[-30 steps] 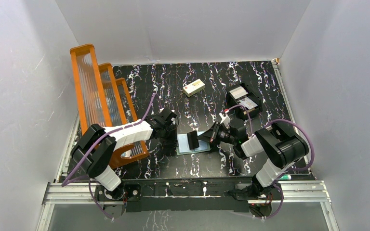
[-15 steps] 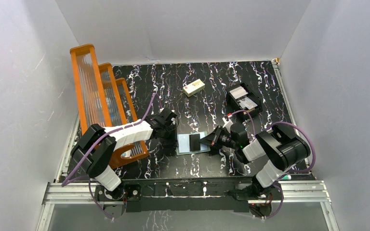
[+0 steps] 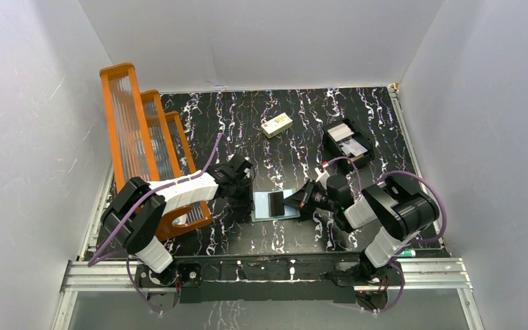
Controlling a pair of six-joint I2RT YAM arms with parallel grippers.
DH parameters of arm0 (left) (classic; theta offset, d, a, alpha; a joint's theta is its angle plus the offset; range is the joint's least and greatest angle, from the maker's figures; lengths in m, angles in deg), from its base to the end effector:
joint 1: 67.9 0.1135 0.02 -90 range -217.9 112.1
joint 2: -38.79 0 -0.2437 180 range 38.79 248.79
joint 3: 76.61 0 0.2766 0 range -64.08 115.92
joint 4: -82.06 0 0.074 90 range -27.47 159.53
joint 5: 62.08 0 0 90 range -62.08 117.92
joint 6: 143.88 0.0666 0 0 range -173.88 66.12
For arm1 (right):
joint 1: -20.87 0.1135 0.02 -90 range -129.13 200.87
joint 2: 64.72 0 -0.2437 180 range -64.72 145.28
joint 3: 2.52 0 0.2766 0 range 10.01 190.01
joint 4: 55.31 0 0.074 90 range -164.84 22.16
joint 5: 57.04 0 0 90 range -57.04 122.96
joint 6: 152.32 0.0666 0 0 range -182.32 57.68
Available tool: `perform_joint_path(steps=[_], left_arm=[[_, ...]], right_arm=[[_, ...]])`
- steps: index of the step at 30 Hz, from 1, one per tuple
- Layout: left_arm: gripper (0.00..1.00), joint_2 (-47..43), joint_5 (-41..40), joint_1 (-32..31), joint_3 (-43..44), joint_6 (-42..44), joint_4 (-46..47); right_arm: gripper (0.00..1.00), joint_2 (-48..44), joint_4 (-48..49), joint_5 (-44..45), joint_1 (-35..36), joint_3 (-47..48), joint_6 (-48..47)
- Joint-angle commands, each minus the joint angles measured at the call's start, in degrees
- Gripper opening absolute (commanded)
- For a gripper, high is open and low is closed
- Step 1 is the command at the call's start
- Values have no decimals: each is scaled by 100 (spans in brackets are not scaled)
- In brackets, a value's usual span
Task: Put the credit cards into the card holder
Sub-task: Insert the credit card into the card holder.
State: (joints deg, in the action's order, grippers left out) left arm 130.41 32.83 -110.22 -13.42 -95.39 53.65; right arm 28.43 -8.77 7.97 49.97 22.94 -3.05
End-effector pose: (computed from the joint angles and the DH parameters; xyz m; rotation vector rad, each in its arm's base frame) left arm 0.2527 -0.2378 0.1079 0.0535 2.6985 -0.6229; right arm 0.2167 0.1528 0.0525 0.2464 2.1797 1.3806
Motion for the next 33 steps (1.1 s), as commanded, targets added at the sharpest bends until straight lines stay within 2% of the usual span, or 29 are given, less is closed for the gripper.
perform_joint_path(steps=[1,9,20,27,30,33], left_arm=[[20,99,-35,8,124,78,-161],[19,111,43,5,193,85,-163],[19,61,111,-80,235,-25,-126],[20,-34,-25,-83,276,70,-214],[22,-116,-75,-83,292,99,-262],[23,-229,-94,-83,262,116,-276]], right_arm=[[0,393,578,-494,56,236,-83],[0,626,920,-432,137,372,222],[1,427,-188,439,731,941,129],[20,-119,-1424,784,879,1107,-245],[32,-678,-2584,1165,883,1229,-450],[36,-1324,-3568,1655,882,1389,-553]])
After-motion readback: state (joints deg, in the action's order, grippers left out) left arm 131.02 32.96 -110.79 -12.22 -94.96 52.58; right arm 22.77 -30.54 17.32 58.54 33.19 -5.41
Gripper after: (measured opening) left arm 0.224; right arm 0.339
